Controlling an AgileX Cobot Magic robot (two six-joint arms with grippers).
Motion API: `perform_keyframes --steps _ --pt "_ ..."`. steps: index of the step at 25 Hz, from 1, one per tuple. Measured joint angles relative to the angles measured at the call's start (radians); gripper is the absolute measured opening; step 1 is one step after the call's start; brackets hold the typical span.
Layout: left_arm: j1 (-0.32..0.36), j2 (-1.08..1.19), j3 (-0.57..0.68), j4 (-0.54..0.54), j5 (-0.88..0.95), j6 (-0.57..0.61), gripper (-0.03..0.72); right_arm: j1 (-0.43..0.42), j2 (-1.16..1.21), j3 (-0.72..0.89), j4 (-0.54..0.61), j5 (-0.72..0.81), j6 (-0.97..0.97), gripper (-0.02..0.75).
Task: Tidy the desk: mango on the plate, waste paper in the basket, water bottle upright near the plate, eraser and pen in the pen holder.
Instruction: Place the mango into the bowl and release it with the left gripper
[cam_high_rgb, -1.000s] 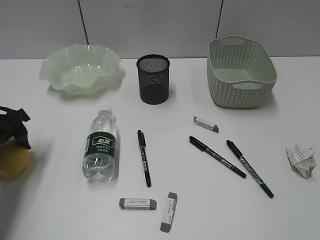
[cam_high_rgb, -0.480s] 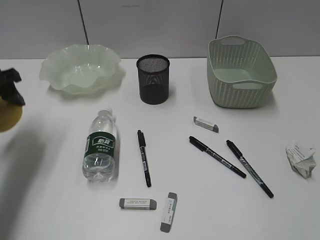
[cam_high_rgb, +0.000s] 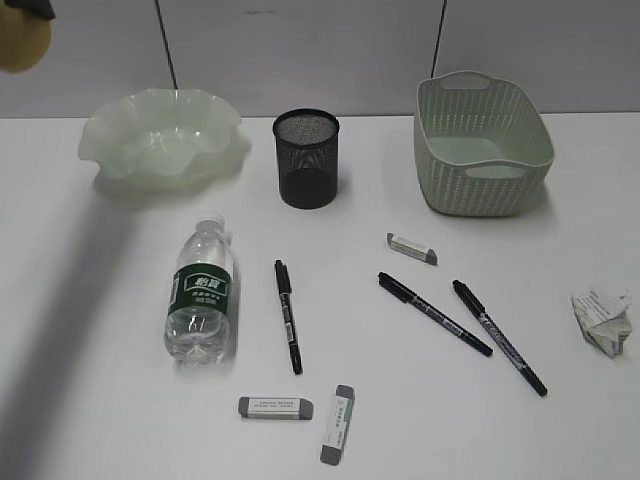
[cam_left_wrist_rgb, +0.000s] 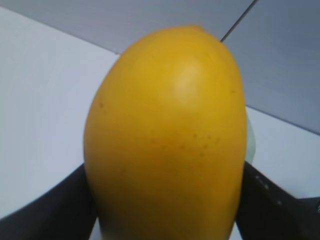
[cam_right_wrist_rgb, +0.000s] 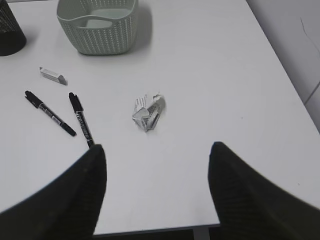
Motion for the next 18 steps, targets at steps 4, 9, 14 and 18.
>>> perform_keyframes --steps 4,9,14,18 --pt "-0.035 0.144 -0.175 -0.019 0.000 0.001 0.585 0.000 0.000 0.000 0.000 0.000 0.000 0.508" --pt "-0.093 0.334 -0.359 -0.020 0.000 0.001 0.585 0.000 0.000 0.000 0.000 0.000 0.000 0.508" --pt "-0.112 0.455 -0.455 -0.019 -0.006 0.002 0.585 0.000 0.000 0.000 0.000 0.000 0.000 0.508" --pt "-0.111 0.499 -0.466 -0.015 -0.016 0.003 0.585 0.000 0.000 0.000 0.000 0.000 0.000 0.508"
